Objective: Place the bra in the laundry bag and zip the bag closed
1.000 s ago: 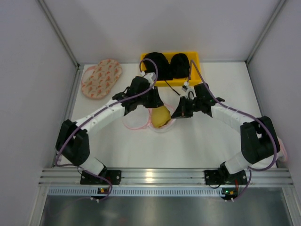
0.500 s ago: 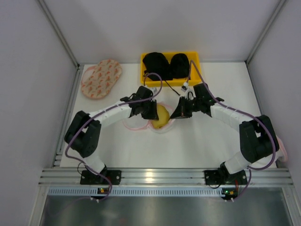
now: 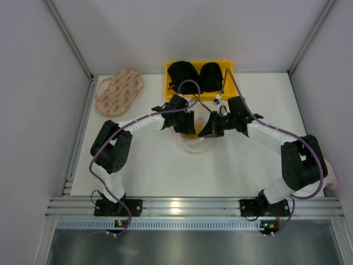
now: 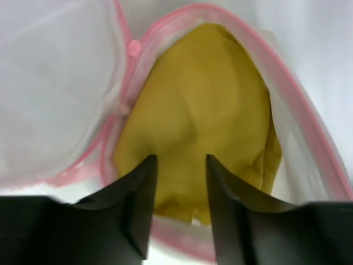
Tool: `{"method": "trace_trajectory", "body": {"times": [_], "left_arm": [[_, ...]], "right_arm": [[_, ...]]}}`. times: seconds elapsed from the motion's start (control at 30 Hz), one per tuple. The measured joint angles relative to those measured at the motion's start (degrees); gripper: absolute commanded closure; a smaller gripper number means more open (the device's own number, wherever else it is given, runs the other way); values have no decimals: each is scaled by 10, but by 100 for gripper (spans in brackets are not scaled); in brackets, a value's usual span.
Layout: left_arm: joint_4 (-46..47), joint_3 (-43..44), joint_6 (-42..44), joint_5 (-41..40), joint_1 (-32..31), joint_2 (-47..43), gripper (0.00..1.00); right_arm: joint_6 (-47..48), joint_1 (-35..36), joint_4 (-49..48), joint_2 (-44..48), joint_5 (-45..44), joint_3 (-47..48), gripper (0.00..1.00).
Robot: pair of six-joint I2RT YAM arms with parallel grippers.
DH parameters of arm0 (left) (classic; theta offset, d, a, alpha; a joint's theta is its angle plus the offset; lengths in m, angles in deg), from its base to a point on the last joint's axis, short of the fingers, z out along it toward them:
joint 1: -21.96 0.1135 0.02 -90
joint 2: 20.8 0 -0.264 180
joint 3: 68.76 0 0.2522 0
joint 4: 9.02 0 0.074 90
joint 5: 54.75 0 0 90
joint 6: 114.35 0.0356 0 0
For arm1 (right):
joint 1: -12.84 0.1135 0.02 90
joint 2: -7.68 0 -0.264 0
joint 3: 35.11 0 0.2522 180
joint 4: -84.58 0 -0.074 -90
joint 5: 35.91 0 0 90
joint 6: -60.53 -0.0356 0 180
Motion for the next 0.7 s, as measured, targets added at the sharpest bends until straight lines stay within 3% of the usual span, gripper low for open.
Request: {"method": "trace_trajectory", "body": {"times": [0.17,0.33,0.47,0.7], "left_arm": [[-46,-69,57,4,40,-180,28],[-49,-85,89,0,155,-323,24],[-47,-92,97,-11,212,-308,24],[-49,-108,105,-12,216,-167,30]], "right_arm": [[22,-13,5,0,0,0,100],[64,-29,30,0,-2,0,100],[116,-35,70,0,-11,0,100],[184,-42,115,-7,-36,0,100]]}}
